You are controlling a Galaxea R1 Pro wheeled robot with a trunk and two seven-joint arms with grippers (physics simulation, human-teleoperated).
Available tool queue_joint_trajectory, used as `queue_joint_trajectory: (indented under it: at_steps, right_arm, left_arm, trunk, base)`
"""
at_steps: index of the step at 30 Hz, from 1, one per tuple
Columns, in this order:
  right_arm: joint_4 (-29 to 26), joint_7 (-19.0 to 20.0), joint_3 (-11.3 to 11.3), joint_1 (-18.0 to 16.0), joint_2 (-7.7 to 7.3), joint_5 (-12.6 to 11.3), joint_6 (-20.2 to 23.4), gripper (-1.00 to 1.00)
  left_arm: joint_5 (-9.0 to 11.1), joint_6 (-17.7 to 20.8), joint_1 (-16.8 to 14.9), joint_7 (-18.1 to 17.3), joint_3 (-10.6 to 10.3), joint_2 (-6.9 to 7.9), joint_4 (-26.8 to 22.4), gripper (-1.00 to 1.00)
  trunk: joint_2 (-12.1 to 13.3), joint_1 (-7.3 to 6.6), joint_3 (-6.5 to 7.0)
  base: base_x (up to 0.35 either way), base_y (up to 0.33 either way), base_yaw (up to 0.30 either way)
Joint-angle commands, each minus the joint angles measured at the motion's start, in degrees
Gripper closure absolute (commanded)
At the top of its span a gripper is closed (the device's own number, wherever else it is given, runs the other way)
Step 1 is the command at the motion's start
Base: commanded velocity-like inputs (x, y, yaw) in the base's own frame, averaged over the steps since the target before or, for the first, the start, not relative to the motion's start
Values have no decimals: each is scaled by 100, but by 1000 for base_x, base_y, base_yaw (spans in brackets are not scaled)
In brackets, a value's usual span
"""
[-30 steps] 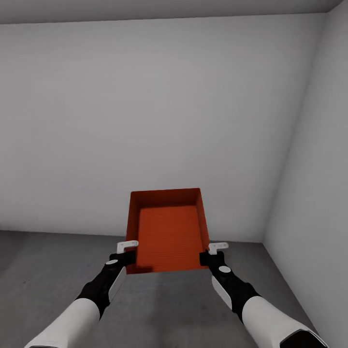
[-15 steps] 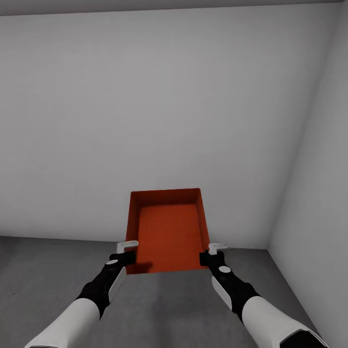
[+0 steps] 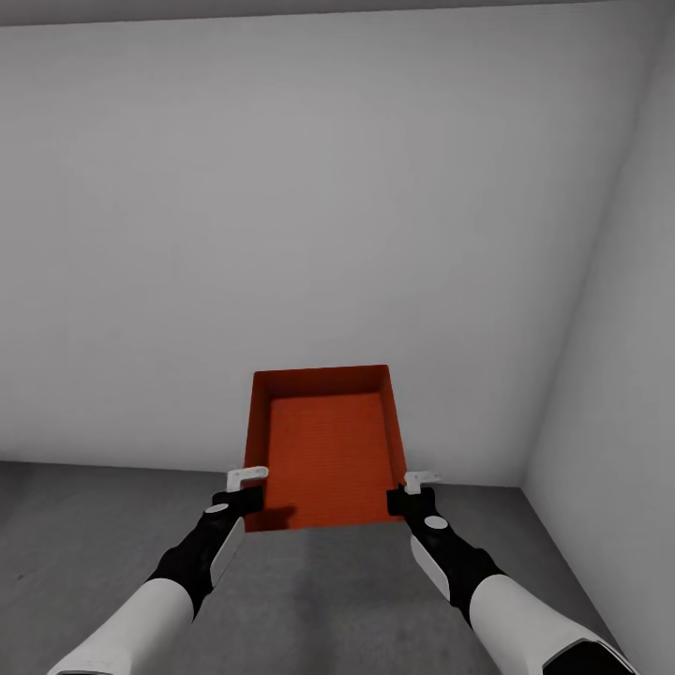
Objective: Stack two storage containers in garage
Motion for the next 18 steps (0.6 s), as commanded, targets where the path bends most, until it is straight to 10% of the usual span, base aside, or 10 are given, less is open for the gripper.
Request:
queue_joint_trajectory:
  at_steps: [1,18]
  right_arm:
    - [318,-416,-49,-4,-316,-94,-30,100]
    - [318,-416,-49,-4,-313,-91,-35,100]
  left_arm:
    - [-25,30,-3,54,97,5,-26,100]
    - [-25,38,-3,54,87,-4,-21,100]
  trunk:
    - [-5,2,-2]
    - [-85,46,-37]
  base:
    - [0,0,0]
    - [0,0,0]
